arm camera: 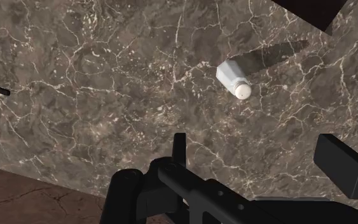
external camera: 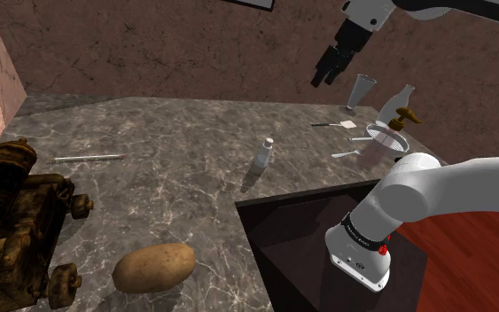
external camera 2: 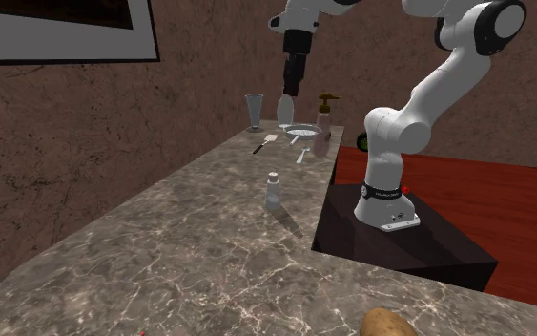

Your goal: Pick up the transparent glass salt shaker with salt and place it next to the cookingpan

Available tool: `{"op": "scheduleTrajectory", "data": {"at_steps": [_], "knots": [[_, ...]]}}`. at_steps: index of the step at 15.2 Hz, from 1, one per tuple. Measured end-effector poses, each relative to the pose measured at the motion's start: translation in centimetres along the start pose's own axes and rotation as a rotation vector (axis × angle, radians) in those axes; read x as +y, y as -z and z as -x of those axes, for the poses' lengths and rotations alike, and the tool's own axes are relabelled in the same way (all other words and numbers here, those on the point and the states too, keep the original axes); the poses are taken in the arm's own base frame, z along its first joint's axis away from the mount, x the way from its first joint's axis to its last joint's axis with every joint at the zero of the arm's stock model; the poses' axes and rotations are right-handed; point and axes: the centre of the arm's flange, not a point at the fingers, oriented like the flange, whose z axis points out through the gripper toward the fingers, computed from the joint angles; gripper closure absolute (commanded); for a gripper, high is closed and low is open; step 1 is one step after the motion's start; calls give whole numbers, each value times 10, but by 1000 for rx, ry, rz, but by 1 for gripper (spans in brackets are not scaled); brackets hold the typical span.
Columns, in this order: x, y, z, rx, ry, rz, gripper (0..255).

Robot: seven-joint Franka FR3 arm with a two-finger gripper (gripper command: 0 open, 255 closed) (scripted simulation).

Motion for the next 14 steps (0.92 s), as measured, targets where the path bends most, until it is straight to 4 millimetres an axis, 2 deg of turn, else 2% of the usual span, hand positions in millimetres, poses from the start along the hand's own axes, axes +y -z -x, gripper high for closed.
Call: {"op": "scheduleTrajectory", "data": {"at_steps": [1, 4, 14], "knots": [[0, 0, 0, 0, 0, 0, 0], [-8, -26, -4, -4, -6, 2, 0], [-40, -150, -23, -17, -36, 11, 0]]}}
